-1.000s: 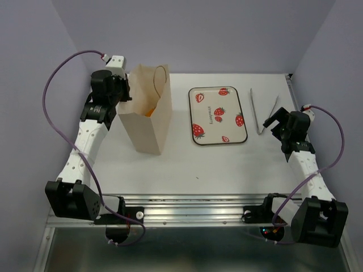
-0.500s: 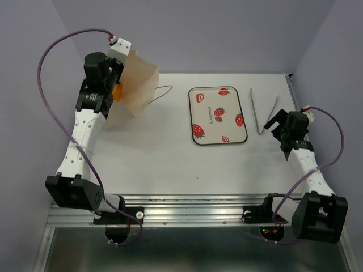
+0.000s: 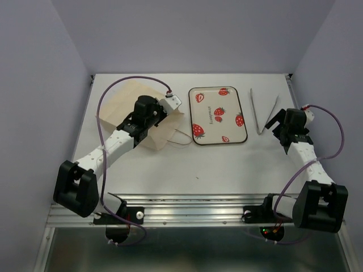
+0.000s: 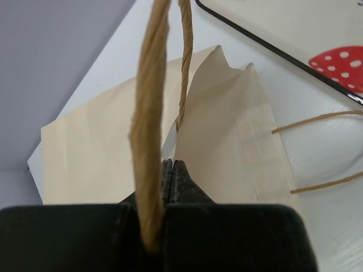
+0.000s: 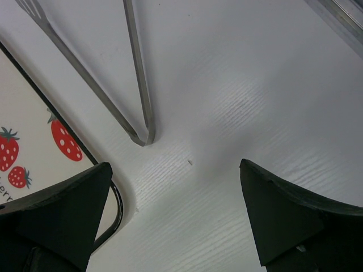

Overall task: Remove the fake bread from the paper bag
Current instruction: Adjust the paper bag at the center of the board, then pick up the clamp at the center of the board.

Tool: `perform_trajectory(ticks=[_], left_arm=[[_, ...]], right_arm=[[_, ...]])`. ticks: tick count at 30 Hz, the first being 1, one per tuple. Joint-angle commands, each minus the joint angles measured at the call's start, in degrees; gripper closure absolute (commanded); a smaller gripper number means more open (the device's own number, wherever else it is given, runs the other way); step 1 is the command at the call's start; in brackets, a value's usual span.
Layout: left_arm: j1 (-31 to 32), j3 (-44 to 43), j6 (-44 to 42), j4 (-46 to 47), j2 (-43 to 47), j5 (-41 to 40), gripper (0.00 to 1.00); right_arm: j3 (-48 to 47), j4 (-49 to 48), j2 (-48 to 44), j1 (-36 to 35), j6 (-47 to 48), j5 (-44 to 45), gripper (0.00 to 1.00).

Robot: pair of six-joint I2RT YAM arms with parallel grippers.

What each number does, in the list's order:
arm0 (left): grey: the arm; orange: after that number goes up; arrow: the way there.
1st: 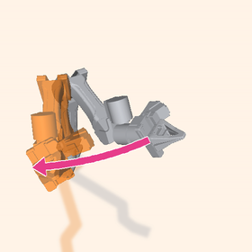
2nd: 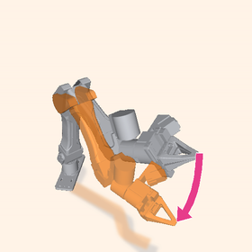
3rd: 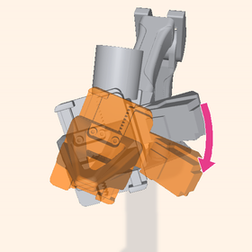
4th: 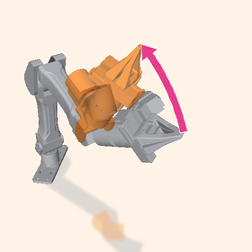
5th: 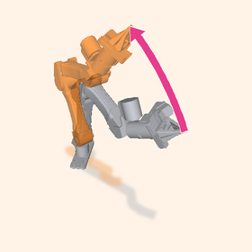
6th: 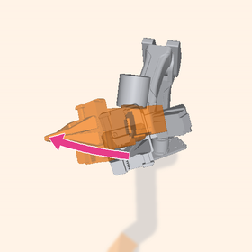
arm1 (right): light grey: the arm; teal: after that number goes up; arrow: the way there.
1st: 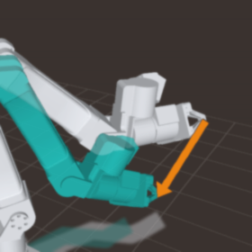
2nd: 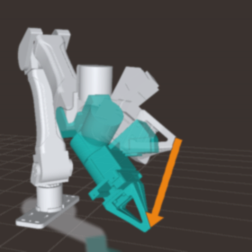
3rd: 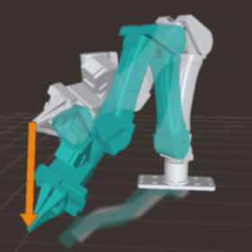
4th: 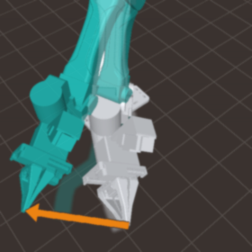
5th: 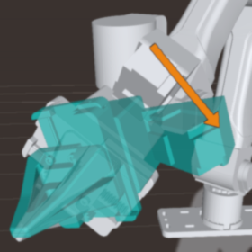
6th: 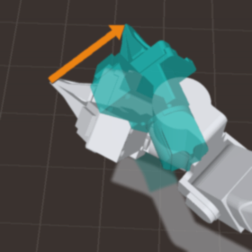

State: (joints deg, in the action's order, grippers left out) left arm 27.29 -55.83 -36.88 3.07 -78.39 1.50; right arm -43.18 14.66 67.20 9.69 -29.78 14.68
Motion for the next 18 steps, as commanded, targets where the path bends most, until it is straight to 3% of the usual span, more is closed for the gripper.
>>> perform_trajectory(ticks=[1, 7, 18], left_arm=[[-0.13, -0.33, 3.22, 9.14, 2.62, -0.44, 1.0], [0.22, 0.37, 3.4, 9.06, 5.43, -0.88, 1.0], [0.4, 1.16, 3.13, 8.79, 7.37, -4.04, 1.0]], right_arm=[[-3.49, -0.94, 1.97, 0.24, 1.12, -0.6, 0.0], [-6.38, -7.0, 9.85, 0.24, 8.75, -9.84, 0.0], [-21.93, -4.11, 30.6, 0.24, 19.67, -17.48, 0.0]])
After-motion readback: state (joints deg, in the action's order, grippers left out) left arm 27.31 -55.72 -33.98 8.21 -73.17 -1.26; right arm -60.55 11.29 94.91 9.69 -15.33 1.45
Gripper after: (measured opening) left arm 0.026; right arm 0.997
